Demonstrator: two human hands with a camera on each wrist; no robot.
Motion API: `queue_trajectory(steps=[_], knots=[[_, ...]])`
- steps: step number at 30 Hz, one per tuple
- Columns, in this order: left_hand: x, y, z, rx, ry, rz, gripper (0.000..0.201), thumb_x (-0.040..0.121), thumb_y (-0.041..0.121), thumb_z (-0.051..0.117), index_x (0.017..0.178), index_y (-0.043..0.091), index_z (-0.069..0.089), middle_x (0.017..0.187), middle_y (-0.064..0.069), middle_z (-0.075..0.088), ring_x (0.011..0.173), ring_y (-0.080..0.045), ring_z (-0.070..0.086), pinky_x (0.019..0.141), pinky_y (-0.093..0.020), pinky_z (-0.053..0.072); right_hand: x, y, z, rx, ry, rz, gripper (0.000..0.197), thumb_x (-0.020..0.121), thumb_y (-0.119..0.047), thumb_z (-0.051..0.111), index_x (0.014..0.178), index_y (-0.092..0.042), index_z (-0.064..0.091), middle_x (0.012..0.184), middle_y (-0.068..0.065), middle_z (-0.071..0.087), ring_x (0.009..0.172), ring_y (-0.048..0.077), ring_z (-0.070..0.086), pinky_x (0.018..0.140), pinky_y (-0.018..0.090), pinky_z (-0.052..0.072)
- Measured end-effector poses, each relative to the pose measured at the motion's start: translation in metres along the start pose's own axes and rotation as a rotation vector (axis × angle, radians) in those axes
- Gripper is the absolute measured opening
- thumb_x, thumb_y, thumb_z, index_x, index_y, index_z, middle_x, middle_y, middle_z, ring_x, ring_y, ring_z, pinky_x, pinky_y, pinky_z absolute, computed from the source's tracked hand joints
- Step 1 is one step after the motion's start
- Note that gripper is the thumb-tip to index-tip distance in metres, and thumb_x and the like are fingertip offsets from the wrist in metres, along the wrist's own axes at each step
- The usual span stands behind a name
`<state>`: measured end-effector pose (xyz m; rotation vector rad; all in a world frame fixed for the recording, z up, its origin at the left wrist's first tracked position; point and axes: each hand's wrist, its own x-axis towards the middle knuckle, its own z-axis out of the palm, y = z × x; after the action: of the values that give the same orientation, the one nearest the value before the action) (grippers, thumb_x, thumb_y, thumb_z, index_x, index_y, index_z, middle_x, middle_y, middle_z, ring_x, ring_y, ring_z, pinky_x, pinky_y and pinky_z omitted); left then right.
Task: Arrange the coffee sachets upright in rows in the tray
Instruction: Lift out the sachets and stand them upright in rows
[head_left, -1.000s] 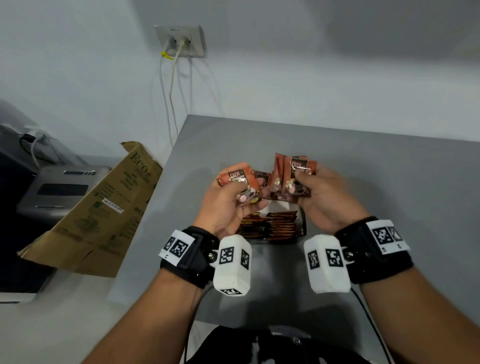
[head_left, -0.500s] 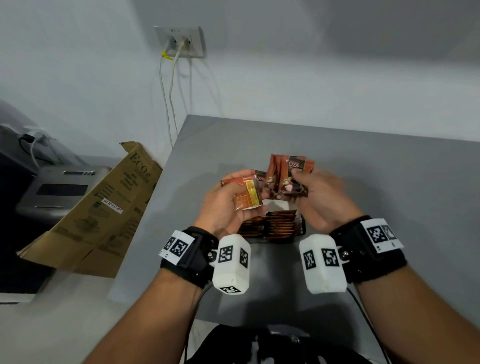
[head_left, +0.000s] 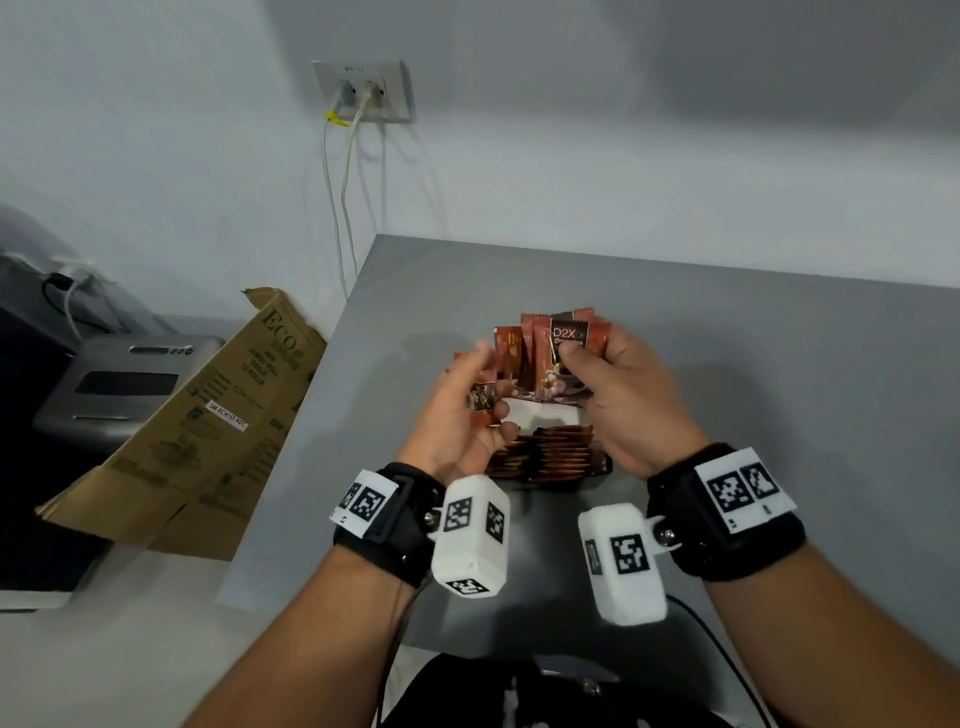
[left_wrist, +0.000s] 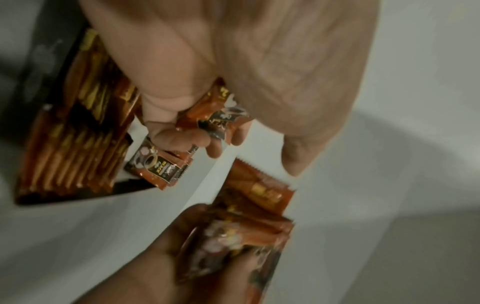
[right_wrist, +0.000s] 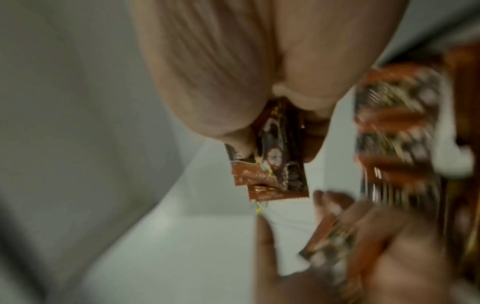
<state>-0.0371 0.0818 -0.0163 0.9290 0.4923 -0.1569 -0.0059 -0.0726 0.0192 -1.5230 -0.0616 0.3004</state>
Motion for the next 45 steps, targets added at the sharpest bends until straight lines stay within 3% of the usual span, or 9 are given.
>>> queue_trajectory(steps=[3,6,13,23,27,31,36,39,45], knots=[[0.003,0.008,-0.002,-0.085,0.002,0.034,0.023,0.089,0.032,0.067,0.104,0.017,0.06,0.083,-0.007,0.065,0.067,-0.016,0.057,0.058,-0.029,0.048,-0.004,0.0,-0.004,-0.588,-0.12,-0.276,0.015,0.097,-0.017,0.061,0.107,-0.025,0.068,0.103,-0.006,0.062,0.094,0.001,0.059,0.08,0.004,0.038],[0.008,0.018,-0.004,-0.002,0.096,0.209,0.034,0.088,-0.007,0.062,0.116,0.012,0.054,0.102,-0.015,0.063,0.072,-0.023,0.068,0.056,-0.032,0.055,-0.006,0.01,-0.008,-0.687,-0.281,-0.334,0.024,0.094,-0.016,0.065,0.116,-0.022,0.071,0.103,-0.001,0.058,0.096,0.004,0.056,0.083,0.006,0.038],[0.006,0.036,-0.008,0.407,-0.119,0.31,0.05,0.07,-0.002,0.072,0.115,0.017,0.062,0.1,-0.01,0.06,0.083,-0.032,0.064,0.075,-0.051,0.058,0.006,0.007,-0.014,0.003,-0.224,0.057,0.021,0.098,-0.009,0.057,0.108,-0.019,0.073,0.111,0.01,0.074,0.104,0.027,0.069,0.099,0.046,0.051],[0.007,0.021,-0.007,0.219,0.118,0.256,0.015,0.095,-0.004,0.053,0.096,0.009,0.061,0.078,-0.002,0.074,0.061,-0.014,0.069,0.049,-0.022,0.049,0.014,0.015,-0.017,0.295,0.04,0.237,0.039,0.08,-0.015,0.065,0.112,0.007,0.066,0.113,0.024,0.07,0.103,0.036,0.067,0.098,0.047,0.049],[0.007,0.013,0.002,0.165,0.099,0.223,0.018,0.092,-0.009,0.054,0.086,0.008,0.054,0.081,-0.014,0.065,0.061,-0.02,0.063,0.061,-0.036,0.056,0.011,0.016,-0.005,0.334,-0.053,0.24,0.029,0.093,0.002,0.048,0.119,0.001,0.061,0.101,0.015,0.069,0.089,0.026,0.062,0.078,0.035,0.047],[0.004,0.016,0.01,-0.089,-0.016,0.071,0.017,0.083,-0.002,0.038,0.082,0.005,0.053,0.083,-0.019,0.058,0.072,-0.028,0.058,0.068,-0.039,0.055,0.008,0.012,0.007,0.011,-0.083,0.044,0.029,0.088,-0.006,0.068,0.113,-0.021,0.066,0.108,0.003,0.075,0.102,0.019,0.07,0.094,0.036,0.053],[-0.005,0.018,0.013,-0.165,-0.183,0.0,0.04,0.074,0.012,0.052,0.109,-0.002,0.063,0.098,-0.017,0.066,0.091,-0.029,0.062,0.086,-0.038,0.051,0.002,0.001,0.015,-0.585,-0.105,-0.178,0.016,0.092,-0.034,0.064,0.107,-0.037,0.067,0.095,-0.008,0.07,0.093,0.01,0.065,0.082,0.017,0.048],[-0.007,0.014,0.014,-0.107,-0.171,-0.022,0.055,0.076,0.008,0.058,0.127,-0.011,0.054,0.119,-0.028,0.059,0.102,-0.035,0.062,0.092,-0.042,0.052,0.006,0.004,0.013,-0.861,-0.105,-0.186,0.05,0.086,-0.057,0.054,0.133,-0.041,0.053,0.118,-0.002,0.051,0.121,0.017,0.044,0.1,0.028,0.036],[-0.008,0.015,0.012,-0.162,-0.259,-0.068,0.055,0.071,-0.002,0.054,0.127,-0.001,0.052,0.107,-0.023,0.059,0.089,-0.031,0.066,0.079,-0.038,0.058,0.004,-0.023,0.005,-0.903,-0.452,-0.294,0.106,0.069,-0.037,0.086,0.156,-0.027,0.025,0.157,-0.011,0.024,0.145,0.0,0.017,0.118,0.018,0.015]])
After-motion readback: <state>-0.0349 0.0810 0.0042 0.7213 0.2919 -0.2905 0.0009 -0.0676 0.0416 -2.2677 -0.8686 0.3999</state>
